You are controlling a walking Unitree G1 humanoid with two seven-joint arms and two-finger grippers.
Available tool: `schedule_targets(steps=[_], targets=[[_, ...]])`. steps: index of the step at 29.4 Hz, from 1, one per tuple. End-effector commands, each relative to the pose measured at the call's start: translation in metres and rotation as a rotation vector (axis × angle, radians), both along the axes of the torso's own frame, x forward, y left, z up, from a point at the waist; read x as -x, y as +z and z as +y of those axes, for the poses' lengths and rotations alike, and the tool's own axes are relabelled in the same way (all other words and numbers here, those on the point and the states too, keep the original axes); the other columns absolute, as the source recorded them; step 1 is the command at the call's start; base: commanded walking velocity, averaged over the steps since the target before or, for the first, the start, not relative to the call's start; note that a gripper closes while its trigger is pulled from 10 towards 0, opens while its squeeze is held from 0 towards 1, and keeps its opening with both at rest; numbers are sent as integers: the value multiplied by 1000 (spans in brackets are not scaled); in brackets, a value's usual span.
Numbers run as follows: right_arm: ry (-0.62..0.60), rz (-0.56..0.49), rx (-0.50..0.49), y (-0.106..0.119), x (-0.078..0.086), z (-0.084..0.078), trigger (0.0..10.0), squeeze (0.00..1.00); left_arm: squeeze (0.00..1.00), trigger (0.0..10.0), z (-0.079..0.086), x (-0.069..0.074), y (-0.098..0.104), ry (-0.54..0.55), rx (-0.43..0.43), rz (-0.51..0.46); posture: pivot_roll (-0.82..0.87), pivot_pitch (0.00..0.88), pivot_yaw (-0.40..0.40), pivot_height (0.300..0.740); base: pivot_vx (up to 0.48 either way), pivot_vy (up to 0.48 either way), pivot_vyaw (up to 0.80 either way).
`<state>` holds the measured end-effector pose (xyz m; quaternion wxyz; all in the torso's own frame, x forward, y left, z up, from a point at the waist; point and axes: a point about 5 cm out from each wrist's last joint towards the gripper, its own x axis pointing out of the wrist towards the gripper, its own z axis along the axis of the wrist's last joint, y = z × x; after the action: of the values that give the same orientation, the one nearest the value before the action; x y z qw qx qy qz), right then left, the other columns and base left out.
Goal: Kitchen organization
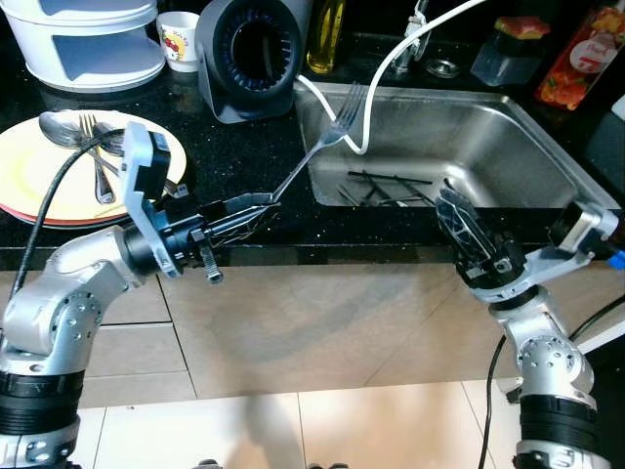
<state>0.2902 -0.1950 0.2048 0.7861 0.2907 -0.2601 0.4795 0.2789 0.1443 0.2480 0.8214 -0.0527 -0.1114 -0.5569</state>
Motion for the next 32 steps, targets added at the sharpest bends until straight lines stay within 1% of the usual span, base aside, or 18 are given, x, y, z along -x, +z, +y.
schedule_targets(steps=[1,2,4,7,8,9,10,11,12,13,15,16,18,24,26,27,28,32], targets=[[31,-8,12,6,0,10,10000,1000,0,0,-9,2,2,-34,15,-14,120,92,-51,740,0,0,0],[53,0,25,4,0,19,10000,1000,0,235,-12,3,4,-42,24,-22,121,92,-50,740,0,0,0],[66,12,53,2,-1,31,10000,1000,0,196,-14,2,6,-44,31,-34,123,93,-50,740,0,0,0],[62,17,65,1,-1,35,10000,1000,0,275,-15,2,6,-42,32,-38,123,93,-50,740,0,0,0],[72,18,75,2,0,40,10000,1000,0,275,-16,2,6,-37,29,-43,124,93,-48,740,0,0,0],[97,19,89,3,1,46,10000,561,0,275,-17,0,5,-25,22,-46,124,93,-47,740,0,0,0],[147,12,99,6,5,57,10000,0,0,235,-18,-2,3,-5,3,-49,123,93,-47,740,0,0,0],[147,12,99,6,5,57,10000,0,0,235,-18,-2,3,-5,3,-49,123,93,-47,740,0,0,0],[176,3,93,10,7,64,10000,0,0,39,-19,-4,0,20,-36,-55,124,93,-48,740,0,0,0],[183,3,86,12,8,66,10000,0,0,39,-20,-5,-1,28,-54,-58,124,93,-48,740,0,0,0],[184,4,83,13,8,67,10000,0,0,39,-20,-5,-2,32,-65,-60,124,93,-48,740,0,0,0],[178,14,86,16,5,73,10000,0,0,0,-22,-6,-7,43,-110,-62,124,94,-49,740,0,0,0],[166,23,107,18,3,79,10000,0,0,0,-24,-7,-11,46,-139,-64,124,94,-49,740,0,0,0],[120,44,115,21,-4,87,10000,0,0,0,-28,-6,-14,38,-148,-64,123,94,-51,740,0,0,0],[121,54,159,18,-4,90,10000,0,0,0,-29,-6,-15,39,-151,-68,127,92,-55,740,0,0,0],[117,64,167,16,-5,91,7647,0,0,0,-29,-6,-15,42,-151,-69,126,93,-55,740,0,0,0],[98,88,181,14,-8,92,0,0,0,0,-29,-7,-15,48,-154,-73,126,94,-55,740,0,0,0],[83,106,190,12,-9,92,0,0,0,0,-26,-8,-15,67,-165,-78,126,97,-55,740,0,0,0]])
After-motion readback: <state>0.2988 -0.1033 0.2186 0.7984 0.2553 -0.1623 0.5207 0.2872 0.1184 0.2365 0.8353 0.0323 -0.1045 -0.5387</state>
